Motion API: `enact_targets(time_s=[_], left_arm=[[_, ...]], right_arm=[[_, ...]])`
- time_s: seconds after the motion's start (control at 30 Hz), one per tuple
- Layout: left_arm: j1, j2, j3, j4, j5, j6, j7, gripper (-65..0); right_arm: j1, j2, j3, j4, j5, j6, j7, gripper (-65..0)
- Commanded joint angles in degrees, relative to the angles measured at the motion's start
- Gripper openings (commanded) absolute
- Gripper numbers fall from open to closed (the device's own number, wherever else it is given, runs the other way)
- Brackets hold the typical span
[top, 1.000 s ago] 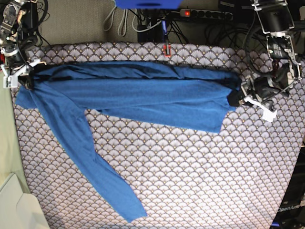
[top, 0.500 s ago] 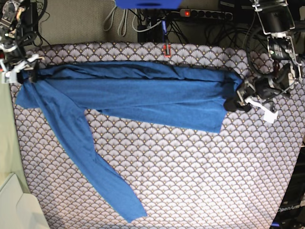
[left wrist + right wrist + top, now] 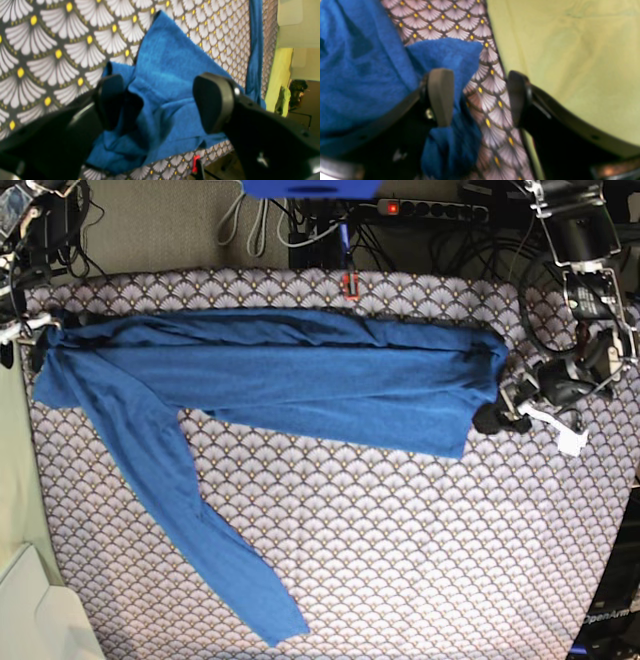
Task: Fold the T-shirt properly
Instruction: 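Release the shirt and move the right gripper to the sleeve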
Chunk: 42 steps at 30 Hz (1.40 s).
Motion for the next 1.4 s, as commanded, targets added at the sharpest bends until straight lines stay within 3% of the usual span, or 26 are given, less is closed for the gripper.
enact_targets(time_s=[0.0, 0.13, 0.27, 0.43, 0.67, 0.97, 1.17, 1.37], left_arm=[[-1.1, -1.0, -0.3, 1.2, -1.4, -0.2, -0.5, -18.8], [-2.2, -1.0, -0.3, 0.9, -1.4, -0.2, -0.5, -18.8], [-2.3, -1.0, -0.3, 1.3, -1.4, -0.2, -2.1, -18.8], [-1.9, -1.0, -0.3, 1.3, -1.4, -0.1, -9.4, -19.1], [-2.2, -1.0, 0.0, 0.9, -1.3, -0.1, -15.2, -19.1], [-2.0, -1.0, 0.0, 0.9, -1.3, -0.1, -16.1, -19.2], [-1.7, -1.9, 0.1, 1.2, -1.3, -0.1, -15.9, -19.2], [-1.3, -2.1, 0.1, 0.9, -1.3, -0.1, -16.0, -19.2]], right_arm=[[2.4, 1.1, -2.0, 1.0, 1.4, 0.6, 2.5, -26.7], [8.7, 1.2, -10.1, 0.9, 0.2, 0.6, 2.4, -23.1], [16.8, -0.9, -15.8, -0.4, -7.0, 0.6, 0.7, -22.7], [28.9, -3.1, -16.5, -12.5, -15.6, 0.6, -1.6, -22.7], [40.8, -1.8, -16.5, -31.4, -20.2, 0.6, 0.5, -23.1], [43.9, -0.7, -16.7, -41.9, -20.3, 0.6, 8.3, -22.8], [43.8, -0.6, -16.7, -45.3, -20.3, -3.5, 8.8, -23.1], [43.4, -0.4, -16.8, -46.8, -20.3, -3.6, 8.8, -23.3]])
